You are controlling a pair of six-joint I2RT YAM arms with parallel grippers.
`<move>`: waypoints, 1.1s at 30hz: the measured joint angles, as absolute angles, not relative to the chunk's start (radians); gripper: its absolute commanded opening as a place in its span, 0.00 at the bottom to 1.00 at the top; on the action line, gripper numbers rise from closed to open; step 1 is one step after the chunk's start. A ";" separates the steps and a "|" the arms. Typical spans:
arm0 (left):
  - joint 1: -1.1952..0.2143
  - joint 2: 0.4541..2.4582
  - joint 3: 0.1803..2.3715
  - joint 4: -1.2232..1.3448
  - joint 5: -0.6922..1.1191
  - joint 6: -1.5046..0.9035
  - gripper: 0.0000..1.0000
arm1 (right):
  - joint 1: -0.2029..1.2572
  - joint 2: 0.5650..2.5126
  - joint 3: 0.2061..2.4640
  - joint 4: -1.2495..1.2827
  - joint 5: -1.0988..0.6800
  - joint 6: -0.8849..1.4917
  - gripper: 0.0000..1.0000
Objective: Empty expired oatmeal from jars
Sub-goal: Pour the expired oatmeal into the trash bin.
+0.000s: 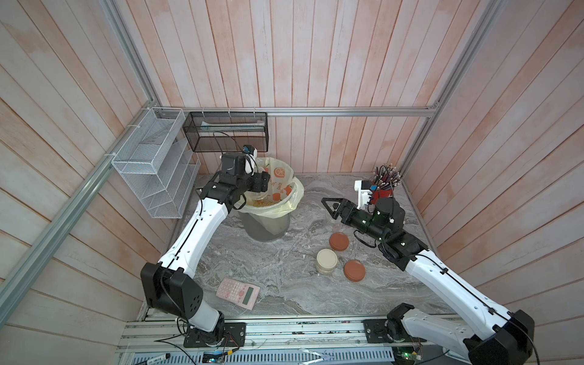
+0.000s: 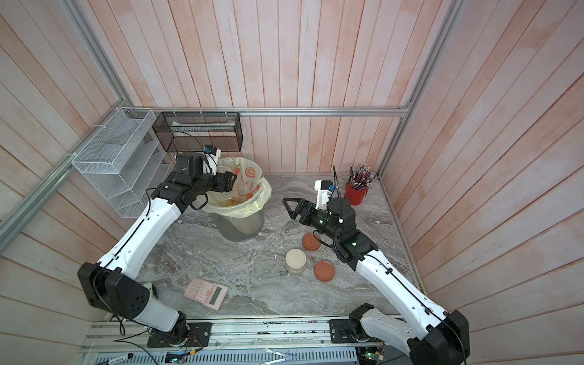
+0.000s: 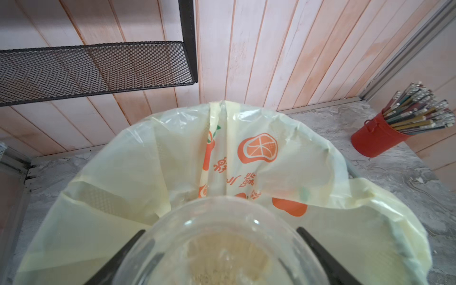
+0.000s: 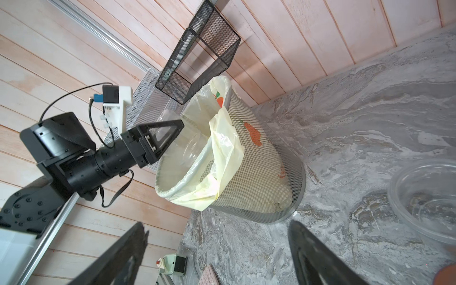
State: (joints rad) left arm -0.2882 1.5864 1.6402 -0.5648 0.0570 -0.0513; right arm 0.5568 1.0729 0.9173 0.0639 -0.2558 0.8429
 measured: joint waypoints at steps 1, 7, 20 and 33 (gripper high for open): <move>-0.292 1.581 1.621 -0.520 0.043 -0.044 0.18 | 0.560 1.079 0.925 0.061 -0.255 0.839 0.91; -0.286 1.562 1.614 -0.541 0.067 -0.054 0.09 | 0.588 1.098 0.937 0.080 -0.245 0.837 0.90; -0.287 1.515 1.471 -0.491 0.075 -0.056 0.06 | 0.611 1.105 0.945 0.094 -0.224 0.822 0.90; -0.252 1.520 1.570 -0.479 0.115 -0.125 0.11 | 0.622 1.116 0.944 0.115 -0.225 0.820 0.90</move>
State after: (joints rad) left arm -0.2516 1.5204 1.5700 -0.4786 0.1150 -0.1253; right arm 0.6224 1.1160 0.9436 0.1150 -0.2249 0.8196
